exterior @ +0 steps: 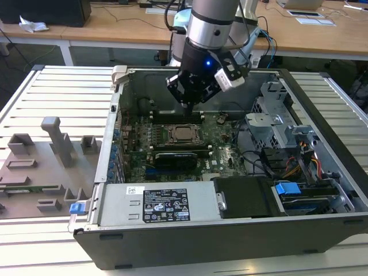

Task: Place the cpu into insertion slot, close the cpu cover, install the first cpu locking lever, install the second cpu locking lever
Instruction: 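Install the second cpu locking lever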

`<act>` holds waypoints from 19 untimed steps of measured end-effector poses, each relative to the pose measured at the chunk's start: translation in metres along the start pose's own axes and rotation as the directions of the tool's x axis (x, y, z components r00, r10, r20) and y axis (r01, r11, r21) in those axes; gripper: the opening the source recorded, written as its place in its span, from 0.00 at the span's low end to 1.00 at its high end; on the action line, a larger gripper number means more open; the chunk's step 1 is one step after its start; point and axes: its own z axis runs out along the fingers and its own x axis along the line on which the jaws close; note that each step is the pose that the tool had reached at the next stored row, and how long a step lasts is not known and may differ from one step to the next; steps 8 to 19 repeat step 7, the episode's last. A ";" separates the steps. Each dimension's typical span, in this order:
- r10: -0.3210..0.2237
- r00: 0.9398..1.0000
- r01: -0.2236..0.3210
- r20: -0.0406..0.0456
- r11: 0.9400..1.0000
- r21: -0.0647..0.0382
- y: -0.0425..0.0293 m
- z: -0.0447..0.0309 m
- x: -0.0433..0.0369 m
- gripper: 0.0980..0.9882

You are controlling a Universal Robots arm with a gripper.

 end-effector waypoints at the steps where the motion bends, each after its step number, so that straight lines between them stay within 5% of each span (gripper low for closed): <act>1: 0.000 1.000 0.000 0.000 1.000 0.000 0.0000 -0.0009 0.0001 0.01; 19: 0.000 1.000 0.000 0.000 1.000 0.000 0.0000 -0.0018 0.0002 0.01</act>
